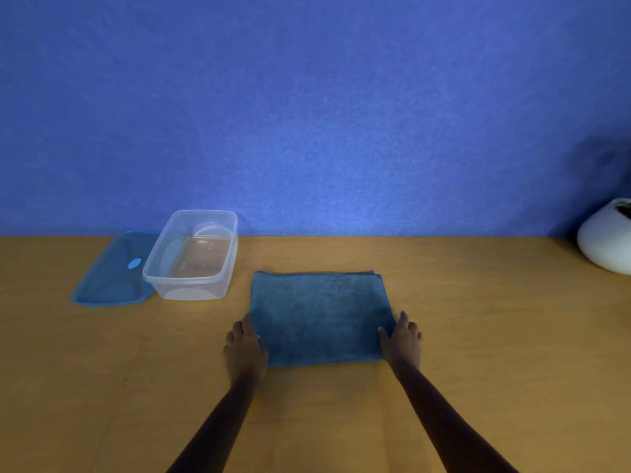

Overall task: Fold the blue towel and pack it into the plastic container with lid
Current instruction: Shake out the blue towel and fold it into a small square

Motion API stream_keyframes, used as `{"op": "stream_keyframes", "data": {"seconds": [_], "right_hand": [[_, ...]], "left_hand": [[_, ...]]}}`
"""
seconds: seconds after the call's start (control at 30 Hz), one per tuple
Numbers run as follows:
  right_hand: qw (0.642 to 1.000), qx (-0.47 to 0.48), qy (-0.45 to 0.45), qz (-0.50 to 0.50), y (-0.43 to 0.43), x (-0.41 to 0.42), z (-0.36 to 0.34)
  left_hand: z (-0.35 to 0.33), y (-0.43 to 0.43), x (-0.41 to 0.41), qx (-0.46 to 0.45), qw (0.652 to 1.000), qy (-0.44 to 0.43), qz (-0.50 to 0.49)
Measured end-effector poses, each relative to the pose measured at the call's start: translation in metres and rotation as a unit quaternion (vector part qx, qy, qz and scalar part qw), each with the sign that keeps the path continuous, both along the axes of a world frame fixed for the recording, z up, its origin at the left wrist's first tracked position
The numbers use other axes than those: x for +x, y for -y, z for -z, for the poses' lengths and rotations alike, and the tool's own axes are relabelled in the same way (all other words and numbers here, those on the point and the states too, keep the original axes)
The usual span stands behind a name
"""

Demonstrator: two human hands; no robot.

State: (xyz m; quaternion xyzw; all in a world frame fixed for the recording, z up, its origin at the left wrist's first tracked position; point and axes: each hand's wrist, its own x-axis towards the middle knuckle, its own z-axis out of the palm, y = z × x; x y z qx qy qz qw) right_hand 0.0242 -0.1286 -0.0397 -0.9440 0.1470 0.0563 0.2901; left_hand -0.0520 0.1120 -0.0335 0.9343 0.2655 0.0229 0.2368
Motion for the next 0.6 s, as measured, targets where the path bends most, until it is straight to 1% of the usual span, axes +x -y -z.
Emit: {"op": "stream_keyframes", "data": {"seconds": [0.07,0.13,0.2,0.27,0.4,0.6], "right_hand": [[0.997,0.063,-0.028,0.027,0.007,0.012,-0.006],[0.989,0.126,-0.06,0.051,0.014,0.023,-0.011],[0.978,0.165,-0.095,0.081,0.019,0.031,-0.016],[0.967,0.201,-0.125,0.096,0.02,0.037,-0.018],[0.952,0.238,-0.173,0.085,0.019,0.04,-0.023],[0.932,0.296,-0.206,0.045,0.016,0.042,-0.041]], "left_hand": [[-0.003,-0.005,0.004,-0.037,0.999,-0.005,-0.013],[-0.004,-0.01,0.009,-0.098,0.994,0.002,-0.045],[-0.004,-0.016,0.014,-0.161,0.984,0.005,-0.081],[-0.003,-0.021,0.017,-0.2,0.975,0.003,-0.097],[-0.002,-0.026,0.023,-0.223,0.97,0.007,-0.095],[-0.001,-0.036,0.029,-0.24,0.965,0.013,-0.1]]}}
